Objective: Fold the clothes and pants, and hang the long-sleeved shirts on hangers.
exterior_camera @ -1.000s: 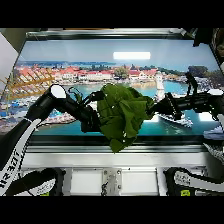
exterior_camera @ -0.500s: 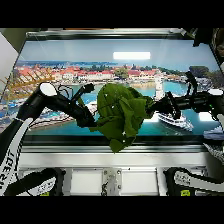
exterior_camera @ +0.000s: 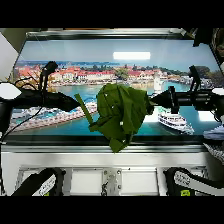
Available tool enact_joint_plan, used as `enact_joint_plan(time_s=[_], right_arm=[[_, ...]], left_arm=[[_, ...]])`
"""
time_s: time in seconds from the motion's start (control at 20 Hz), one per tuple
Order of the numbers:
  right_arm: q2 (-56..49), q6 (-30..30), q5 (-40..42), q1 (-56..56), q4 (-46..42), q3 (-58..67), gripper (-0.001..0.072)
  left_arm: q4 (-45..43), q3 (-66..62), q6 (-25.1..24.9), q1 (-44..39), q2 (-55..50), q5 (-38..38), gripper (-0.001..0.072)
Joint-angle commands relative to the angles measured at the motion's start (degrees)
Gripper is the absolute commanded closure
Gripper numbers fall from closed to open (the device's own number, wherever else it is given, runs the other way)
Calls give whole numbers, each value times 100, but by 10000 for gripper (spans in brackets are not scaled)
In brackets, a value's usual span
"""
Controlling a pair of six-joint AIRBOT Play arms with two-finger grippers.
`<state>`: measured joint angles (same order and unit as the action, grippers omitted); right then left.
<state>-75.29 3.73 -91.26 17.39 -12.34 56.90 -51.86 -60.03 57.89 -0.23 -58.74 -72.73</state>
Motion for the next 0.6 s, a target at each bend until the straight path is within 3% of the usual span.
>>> enact_joint_plan(time_s=[0.0,0.15,0.2,0.25,0.45,0.55], right_arm=[[282,-426,894,0,732,7,709],[490,-466,1397,0,809,7,709],[518,-463,1453,0,804,7,709],[527,-466,1456,0,807,7,709],[525,-463,1456,0,802,4,709],[525,-466,1453,0,802,4,709]], left_arm=[[-1165,208,1445,-496,448,411,320],[-1565,876,2332,-1875,527,984,315],[-1561,1082,2433,-2378,461,1231,217],[-1569,1246,2636,-2914,323,1528,25],[-1561,1331,3751,-4321,-542,2671,25],[-1561,1156,3936,-4629,-1008,2887,25]])
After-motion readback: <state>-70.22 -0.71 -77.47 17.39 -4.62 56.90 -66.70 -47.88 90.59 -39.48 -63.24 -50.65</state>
